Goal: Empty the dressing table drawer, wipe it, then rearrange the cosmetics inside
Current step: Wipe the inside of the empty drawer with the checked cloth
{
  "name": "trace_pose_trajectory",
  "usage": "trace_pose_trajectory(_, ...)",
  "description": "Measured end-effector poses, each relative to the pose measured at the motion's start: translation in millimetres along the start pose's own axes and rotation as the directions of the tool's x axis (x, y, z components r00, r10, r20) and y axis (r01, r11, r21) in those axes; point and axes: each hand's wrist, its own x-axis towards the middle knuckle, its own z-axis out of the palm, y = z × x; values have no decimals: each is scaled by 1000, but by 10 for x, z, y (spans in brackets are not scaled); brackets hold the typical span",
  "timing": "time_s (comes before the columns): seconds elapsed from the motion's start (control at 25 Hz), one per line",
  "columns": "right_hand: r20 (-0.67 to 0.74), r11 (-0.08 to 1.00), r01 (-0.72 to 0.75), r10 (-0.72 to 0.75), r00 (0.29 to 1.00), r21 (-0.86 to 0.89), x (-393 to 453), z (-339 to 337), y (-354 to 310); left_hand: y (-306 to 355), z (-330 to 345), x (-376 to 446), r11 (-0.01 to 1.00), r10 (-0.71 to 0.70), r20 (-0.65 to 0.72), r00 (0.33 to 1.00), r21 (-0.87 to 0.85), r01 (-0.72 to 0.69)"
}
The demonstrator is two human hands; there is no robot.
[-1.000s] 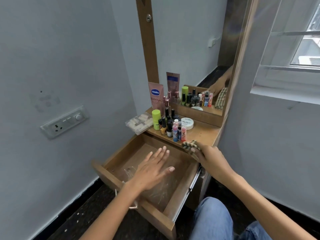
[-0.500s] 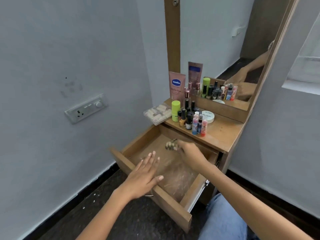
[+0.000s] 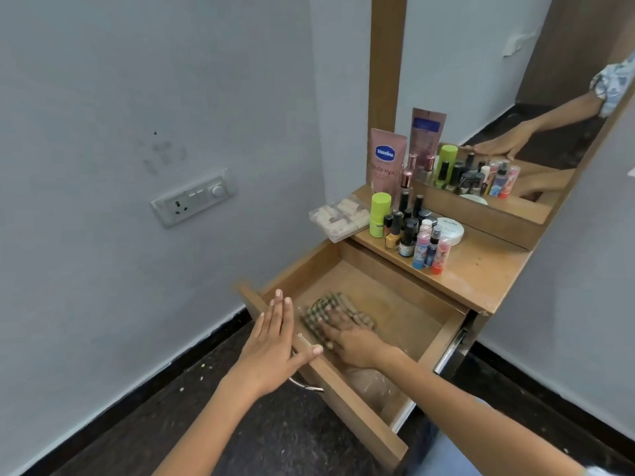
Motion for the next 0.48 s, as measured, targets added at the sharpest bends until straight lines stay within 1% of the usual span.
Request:
trace_pose_trajectory(0.08,3,979,182,-182,983,-97,-8,16,46,-27,16,-17,1000,11,0,1000,-19,-11)
trace_pose_trajectory(0.12,-1,968,203,-206,979,-145,3,-14,120,-43,16,-20,1000,13,4,1000,-23,-13)
trace_pose_trajectory(0.16,-14,969,170,-175,984,-179,35,-61,222,-55,13,-25,1000,11,2,1000,-22,-10)
trace_pose_trajectory(0.2,-41,979,98,-107,993,-180,84,-116,336,-58,9,-32,1000,6,-7,1000,-16,-7)
trace_pose_trajectory(0.28,-80,995,-55,49,996,-84,165,-237,497,-62,9,-52,1000,1,-29,1000,-4,-1)
trace_pose_trajectory(0.32,-70,996,-86,84,994,-26,168,-263,501,-60,16,-58,1000,3,-37,999,-3,-3)
trace_pose_trajectory(0.36,-59,997,-72,73,996,21,165,-249,468,-55,28,-62,1000,6,-45,999,-5,-6)
trace_pose_trajectory(0.4,-45,998,-25,28,999,50,149,-215,398,-52,41,-69,1000,6,-54,999,-8,-7)
trace_pose_trajectory(0.48,-31,989,129,-127,991,75,94,-144,220,-60,62,-76,1000,5,-62,998,-13,-6)
